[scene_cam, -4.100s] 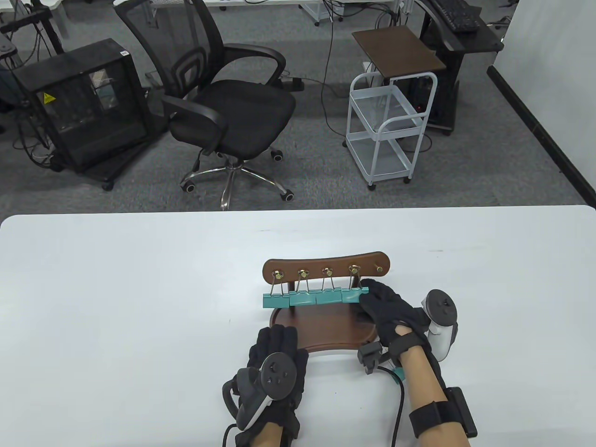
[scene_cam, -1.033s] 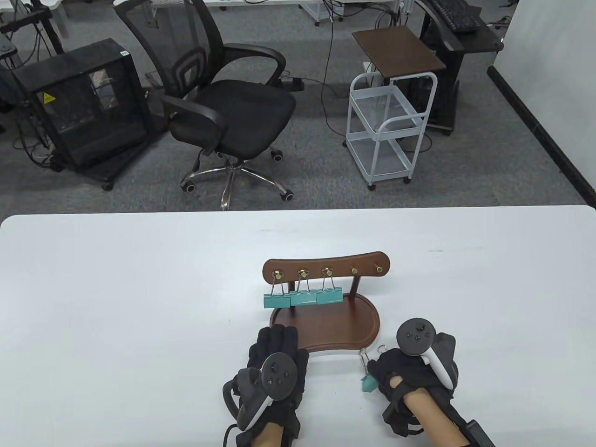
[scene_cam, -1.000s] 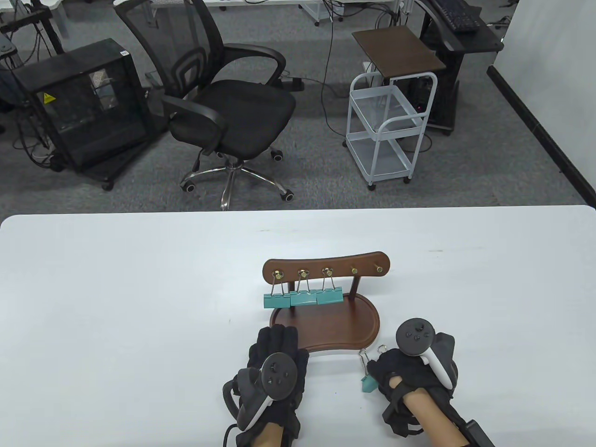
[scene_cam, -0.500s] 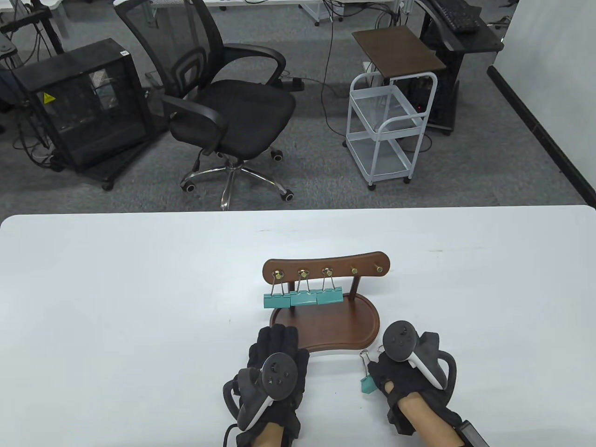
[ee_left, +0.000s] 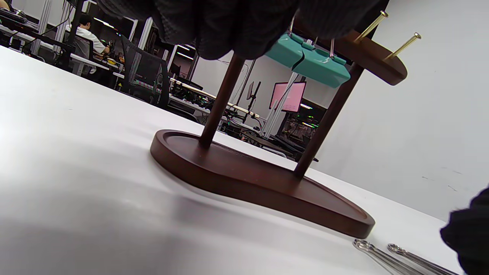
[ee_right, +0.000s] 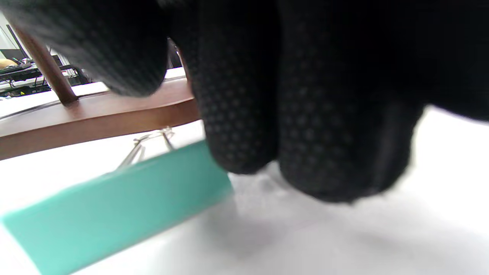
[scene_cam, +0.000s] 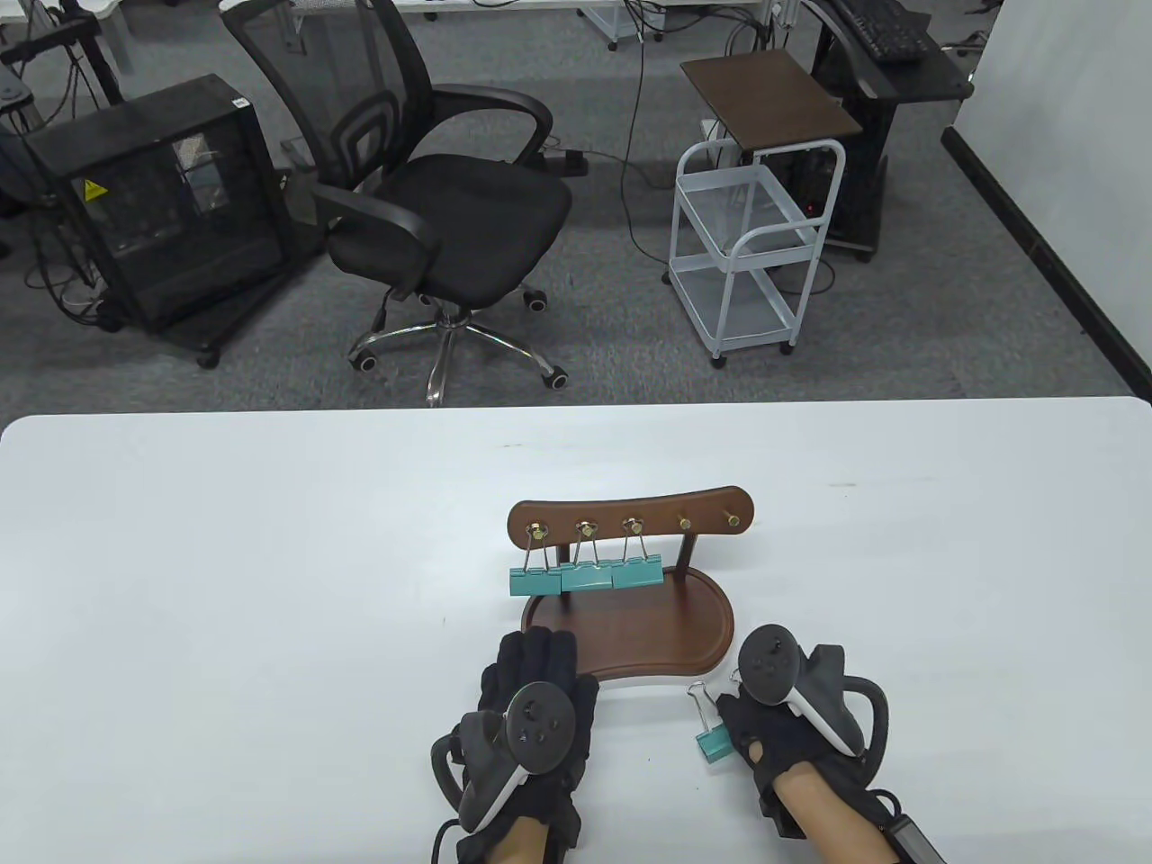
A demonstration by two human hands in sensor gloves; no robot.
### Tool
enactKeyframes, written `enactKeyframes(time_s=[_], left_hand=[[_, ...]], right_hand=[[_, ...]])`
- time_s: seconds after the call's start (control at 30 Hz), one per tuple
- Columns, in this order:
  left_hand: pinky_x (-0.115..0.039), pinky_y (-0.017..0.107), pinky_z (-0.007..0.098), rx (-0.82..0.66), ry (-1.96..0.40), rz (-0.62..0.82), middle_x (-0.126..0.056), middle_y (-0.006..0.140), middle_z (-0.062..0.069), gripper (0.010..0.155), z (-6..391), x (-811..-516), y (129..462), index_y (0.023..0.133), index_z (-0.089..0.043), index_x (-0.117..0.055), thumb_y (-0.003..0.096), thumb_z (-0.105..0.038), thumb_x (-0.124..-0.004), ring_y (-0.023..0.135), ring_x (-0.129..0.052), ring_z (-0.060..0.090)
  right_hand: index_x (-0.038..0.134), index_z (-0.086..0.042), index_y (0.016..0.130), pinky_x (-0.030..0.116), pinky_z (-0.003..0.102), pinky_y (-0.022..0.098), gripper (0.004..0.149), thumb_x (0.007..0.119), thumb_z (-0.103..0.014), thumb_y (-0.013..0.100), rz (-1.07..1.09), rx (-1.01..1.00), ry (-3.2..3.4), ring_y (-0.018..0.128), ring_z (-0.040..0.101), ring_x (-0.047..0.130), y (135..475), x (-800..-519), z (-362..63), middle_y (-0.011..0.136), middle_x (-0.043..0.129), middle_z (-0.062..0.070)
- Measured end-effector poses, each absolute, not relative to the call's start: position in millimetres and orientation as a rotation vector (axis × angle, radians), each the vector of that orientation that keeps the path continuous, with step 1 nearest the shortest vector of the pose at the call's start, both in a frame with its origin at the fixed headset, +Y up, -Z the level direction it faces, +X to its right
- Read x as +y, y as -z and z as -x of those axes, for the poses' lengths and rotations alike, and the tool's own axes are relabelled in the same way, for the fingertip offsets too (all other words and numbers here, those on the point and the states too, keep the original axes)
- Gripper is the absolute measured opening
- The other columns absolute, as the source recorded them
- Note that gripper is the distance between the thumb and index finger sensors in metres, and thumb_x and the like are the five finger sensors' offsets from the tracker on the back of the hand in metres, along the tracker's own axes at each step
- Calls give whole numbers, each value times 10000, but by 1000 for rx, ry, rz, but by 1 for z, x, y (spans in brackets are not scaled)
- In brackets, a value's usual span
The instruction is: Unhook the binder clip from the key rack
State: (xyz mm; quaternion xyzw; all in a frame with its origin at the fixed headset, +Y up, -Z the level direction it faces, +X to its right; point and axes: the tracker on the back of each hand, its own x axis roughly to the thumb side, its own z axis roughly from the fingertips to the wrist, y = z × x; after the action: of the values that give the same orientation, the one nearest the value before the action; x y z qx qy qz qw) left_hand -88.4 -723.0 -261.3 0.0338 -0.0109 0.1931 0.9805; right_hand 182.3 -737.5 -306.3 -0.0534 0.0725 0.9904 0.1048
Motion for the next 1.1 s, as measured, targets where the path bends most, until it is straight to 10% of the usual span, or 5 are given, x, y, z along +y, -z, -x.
enactKeyframes(time_s=[0.63, 1.1], left_hand=[[-500, 757, 524, -26, -385, -68, -597, 1181, 30, 618, 88, -723, 261, 1094, -288, -634, 532, -542, -605, 1113, -516, 306], [-500, 757, 524, -30, -407, -72, -597, 1181, 29, 620, 88, -723, 261, 1095, -290, -633, 530, -546, -608, 1113, -514, 307]], right_hand=[[945, -126, 568, 935, 393, 71, 435, 837, -489, 355, 174, 125, -2694, 146, 307, 1082, 304, -728, -197, 328, 1076, 146], [728, -139, 843, 833, 519, 417, 609, 756, -541, 387, -31, -169, -2402, 639, 470, 884, 323, -700, -175, 769, 859, 236]])
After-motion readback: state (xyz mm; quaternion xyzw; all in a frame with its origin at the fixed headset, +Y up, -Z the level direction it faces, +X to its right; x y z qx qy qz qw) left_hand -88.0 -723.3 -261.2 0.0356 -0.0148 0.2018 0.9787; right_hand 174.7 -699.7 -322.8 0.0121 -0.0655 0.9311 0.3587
